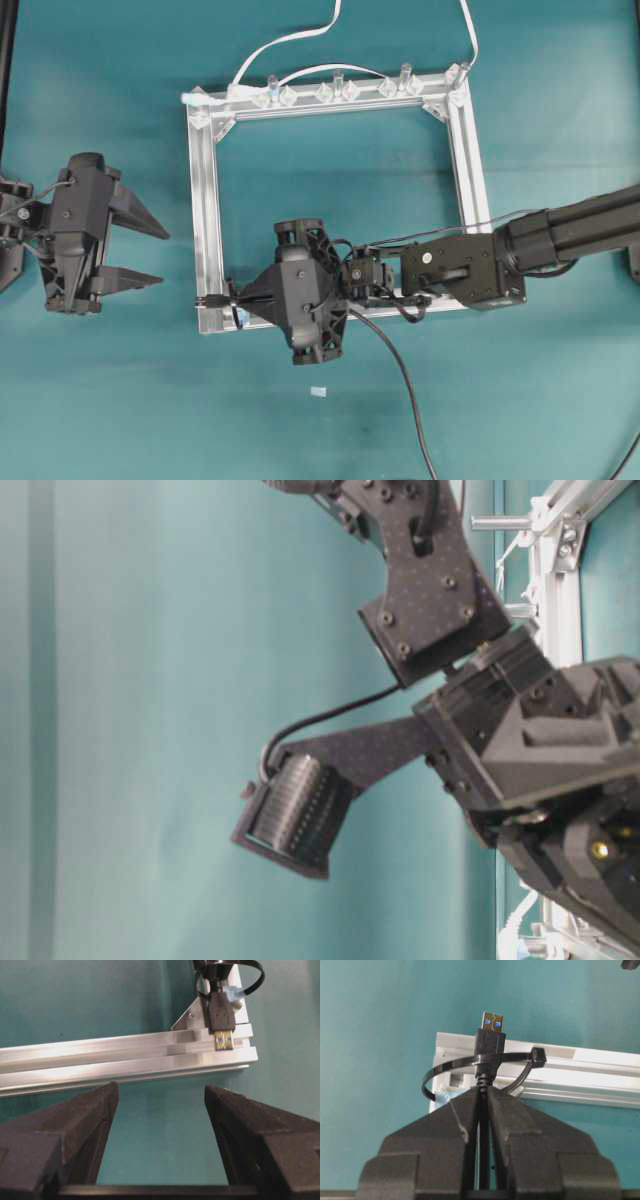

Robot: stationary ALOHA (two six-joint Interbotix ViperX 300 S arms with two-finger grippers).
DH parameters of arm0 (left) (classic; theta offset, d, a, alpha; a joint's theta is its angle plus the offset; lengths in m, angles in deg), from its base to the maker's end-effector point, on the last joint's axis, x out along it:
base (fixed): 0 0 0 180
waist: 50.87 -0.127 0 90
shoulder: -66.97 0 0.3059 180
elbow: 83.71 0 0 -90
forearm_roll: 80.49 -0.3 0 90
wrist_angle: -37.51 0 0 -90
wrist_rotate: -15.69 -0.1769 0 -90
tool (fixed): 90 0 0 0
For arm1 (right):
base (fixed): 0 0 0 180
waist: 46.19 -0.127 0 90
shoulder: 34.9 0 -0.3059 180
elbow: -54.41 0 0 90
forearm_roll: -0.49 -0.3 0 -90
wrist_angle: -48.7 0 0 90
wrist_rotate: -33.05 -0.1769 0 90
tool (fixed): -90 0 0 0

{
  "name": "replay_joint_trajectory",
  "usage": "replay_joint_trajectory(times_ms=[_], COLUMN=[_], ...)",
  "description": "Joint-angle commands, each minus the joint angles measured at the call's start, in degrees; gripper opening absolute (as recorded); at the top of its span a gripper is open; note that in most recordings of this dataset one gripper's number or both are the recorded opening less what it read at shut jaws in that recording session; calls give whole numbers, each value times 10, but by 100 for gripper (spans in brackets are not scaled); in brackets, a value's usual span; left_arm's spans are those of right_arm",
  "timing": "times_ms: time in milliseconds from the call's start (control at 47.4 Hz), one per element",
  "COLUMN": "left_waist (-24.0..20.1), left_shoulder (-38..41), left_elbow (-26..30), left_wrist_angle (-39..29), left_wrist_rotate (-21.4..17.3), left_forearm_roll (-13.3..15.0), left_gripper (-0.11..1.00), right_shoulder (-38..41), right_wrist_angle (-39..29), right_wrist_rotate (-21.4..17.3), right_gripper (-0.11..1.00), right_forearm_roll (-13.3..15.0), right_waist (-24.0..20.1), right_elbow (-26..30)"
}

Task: Insert the wire through the string loop located on the left side.
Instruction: 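Push the USB plug through the black zip-tie loop with the right gripper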

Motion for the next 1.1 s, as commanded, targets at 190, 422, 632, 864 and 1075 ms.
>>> replay_joint_trajectory(times_ms=[190,422,632,864,1075], left_waist=[13,18,18,28,44], left_shoulder=[0,1,1,1,20], left_elbow=[20,33,39,40,50], left_wrist_angle=[-1,-3,-15,-18,-17], left_wrist_rotate=[4,4,26,83,96], left_forearm_roll=[-1,0,0,1,0], left_gripper=[71,72,72,72,72], right_shoulder=[-13,-13,-13,-13,-13], right_wrist_angle=[4,5,5,6,5], right_wrist_rotate=[2,2,3,2,3], right_gripper=[8,8,8,8,8], right_forearm_roll=[2,2,2,2,2], right_waist=[1,1,1,1,1], right_elbow=[16,16,16,16,15])
